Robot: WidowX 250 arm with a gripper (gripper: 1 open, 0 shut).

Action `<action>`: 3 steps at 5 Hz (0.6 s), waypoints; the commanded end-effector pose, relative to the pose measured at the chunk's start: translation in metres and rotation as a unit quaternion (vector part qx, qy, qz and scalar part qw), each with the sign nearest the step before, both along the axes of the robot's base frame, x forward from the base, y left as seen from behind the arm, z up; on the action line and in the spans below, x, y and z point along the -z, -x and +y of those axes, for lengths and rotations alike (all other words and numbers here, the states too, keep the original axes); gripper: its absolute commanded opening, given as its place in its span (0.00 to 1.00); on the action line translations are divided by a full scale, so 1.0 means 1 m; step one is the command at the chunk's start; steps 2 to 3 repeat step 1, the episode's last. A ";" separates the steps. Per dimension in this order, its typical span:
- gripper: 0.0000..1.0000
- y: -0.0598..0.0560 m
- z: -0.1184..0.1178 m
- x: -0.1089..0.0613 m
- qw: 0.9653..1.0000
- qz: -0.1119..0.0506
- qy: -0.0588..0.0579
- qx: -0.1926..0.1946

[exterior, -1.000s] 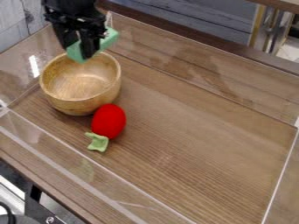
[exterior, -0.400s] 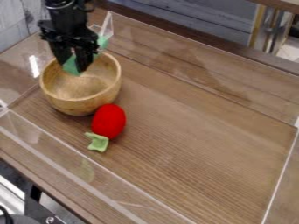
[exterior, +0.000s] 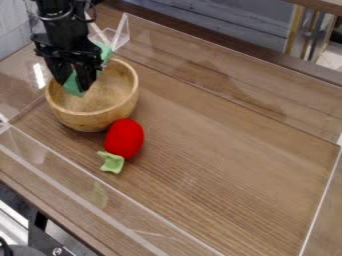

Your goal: Put the green stick in the brown bowl

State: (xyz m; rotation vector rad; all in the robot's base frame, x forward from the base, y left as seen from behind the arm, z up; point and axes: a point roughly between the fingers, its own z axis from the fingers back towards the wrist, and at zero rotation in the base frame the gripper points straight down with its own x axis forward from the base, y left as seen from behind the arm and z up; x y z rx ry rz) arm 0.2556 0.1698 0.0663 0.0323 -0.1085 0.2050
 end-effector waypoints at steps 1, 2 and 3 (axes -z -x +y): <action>0.00 -0.009 -0.009 -0.012 0.999 -0.028 -0.017 -0.004; 0.00 -0.009 -0.009 -0.012 0.999 -0.028 -0.017 -0.004; 0.00 -0.009 -0.009 -0.012 0.999 -0.028 -0.017 -0.004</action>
